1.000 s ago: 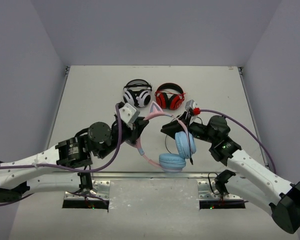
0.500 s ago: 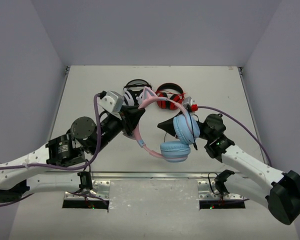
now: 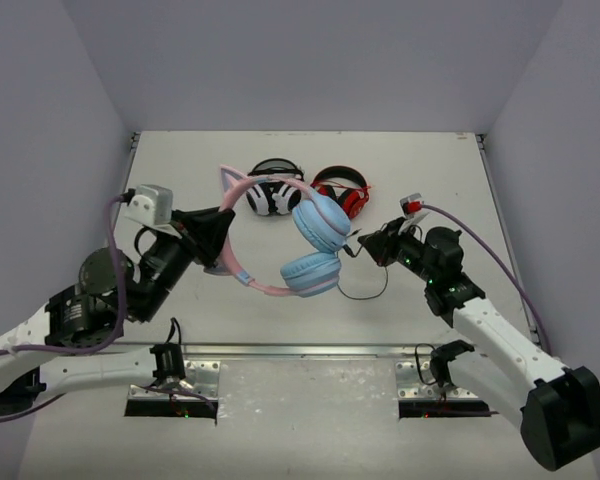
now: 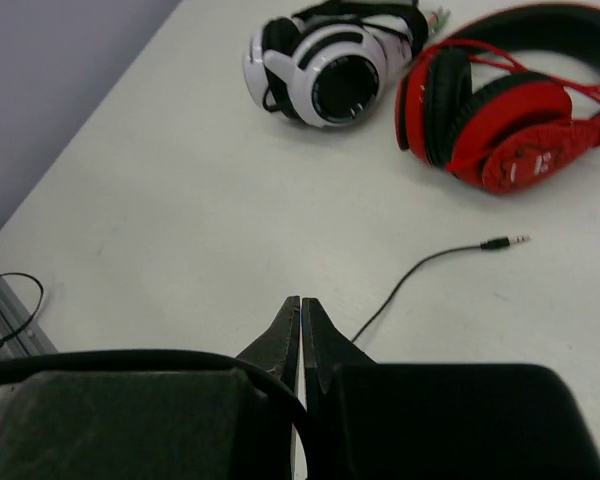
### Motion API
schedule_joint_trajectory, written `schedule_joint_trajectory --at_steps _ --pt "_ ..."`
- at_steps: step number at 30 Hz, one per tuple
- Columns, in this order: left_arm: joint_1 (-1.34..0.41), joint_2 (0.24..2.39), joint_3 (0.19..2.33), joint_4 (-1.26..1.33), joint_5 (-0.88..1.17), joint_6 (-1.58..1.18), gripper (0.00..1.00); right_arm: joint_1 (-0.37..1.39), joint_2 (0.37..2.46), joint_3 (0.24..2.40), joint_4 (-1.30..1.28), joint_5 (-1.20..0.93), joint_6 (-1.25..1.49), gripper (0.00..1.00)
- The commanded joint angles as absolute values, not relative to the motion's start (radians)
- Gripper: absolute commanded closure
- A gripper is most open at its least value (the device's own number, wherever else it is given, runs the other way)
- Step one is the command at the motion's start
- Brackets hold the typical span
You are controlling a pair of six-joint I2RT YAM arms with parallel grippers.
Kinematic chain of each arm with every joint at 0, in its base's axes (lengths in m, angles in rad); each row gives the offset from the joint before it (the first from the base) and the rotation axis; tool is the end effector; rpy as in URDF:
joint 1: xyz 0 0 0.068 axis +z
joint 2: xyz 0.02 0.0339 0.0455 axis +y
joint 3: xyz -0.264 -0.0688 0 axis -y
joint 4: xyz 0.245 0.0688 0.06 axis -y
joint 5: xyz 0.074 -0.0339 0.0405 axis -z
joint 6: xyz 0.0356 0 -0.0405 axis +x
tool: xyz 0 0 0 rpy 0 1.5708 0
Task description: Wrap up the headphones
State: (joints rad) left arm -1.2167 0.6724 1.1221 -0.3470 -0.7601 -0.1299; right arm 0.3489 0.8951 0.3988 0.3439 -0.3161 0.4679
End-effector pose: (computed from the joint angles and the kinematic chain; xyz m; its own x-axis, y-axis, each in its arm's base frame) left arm 0.0602 -0.0921 0.4487 -0.0220 -0.2112 -0.9772 0.4430 0.8742 -0.1989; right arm 0.1893 0.0806 0.2392 -0.4041 0.3091 -0.8609 -0.4834 0.7268 0.4879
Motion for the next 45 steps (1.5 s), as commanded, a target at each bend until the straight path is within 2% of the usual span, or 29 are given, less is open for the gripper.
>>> schedule_joint_trajectory --at_steps 1,9,14,20,24,30,37,45 --pt "-1.221 0.630 1.198 -0.231 -0.779 -0.202 1.00 0.315 0.908 0.356 0.386 -0.304 0.523 0.99" --pt "-1.221 0.589 1.250 -0.255 -0.762 -0.248 1.00 0.190 1.002 0.267 0.533 -0.405 0.650 0.99" --pt "-1.221 0.614 1.289 -0.279 -0.746 -0.256 1.00 0.181 1.019 0.267 0.552 -0.456 0.650 0.99" --pt "-1.221 0.594 1.241 -0.245 -0.755 -0.229 1.00 0.181 0.963 0.327 0.421 -0.442 0.577 0.99" --pt "-1.221 0.673 1.183 -0.314 -0.886 -0.098 1.00 0.181 0.813 0.399 0.266 -0.359 0.532 0.99" --pt "-1.221 0.750 1.051 -0.371 -0.882 -0.006 1.00 0.181 0.687 0.573 0.085 -0.258 0.419 0.99" --pt "-1.221 0.955 1.042 -0.560 -0.738 0.032 1.00 0.181 0.643 0.719 0.003 -0.253 0.324 0.99" --pt "-1.221 1.126 1.032 -0.558 -0.404 0.077 1.00 0.183 0.764 0.893 -0.092 -0.560 0.316 0.99"
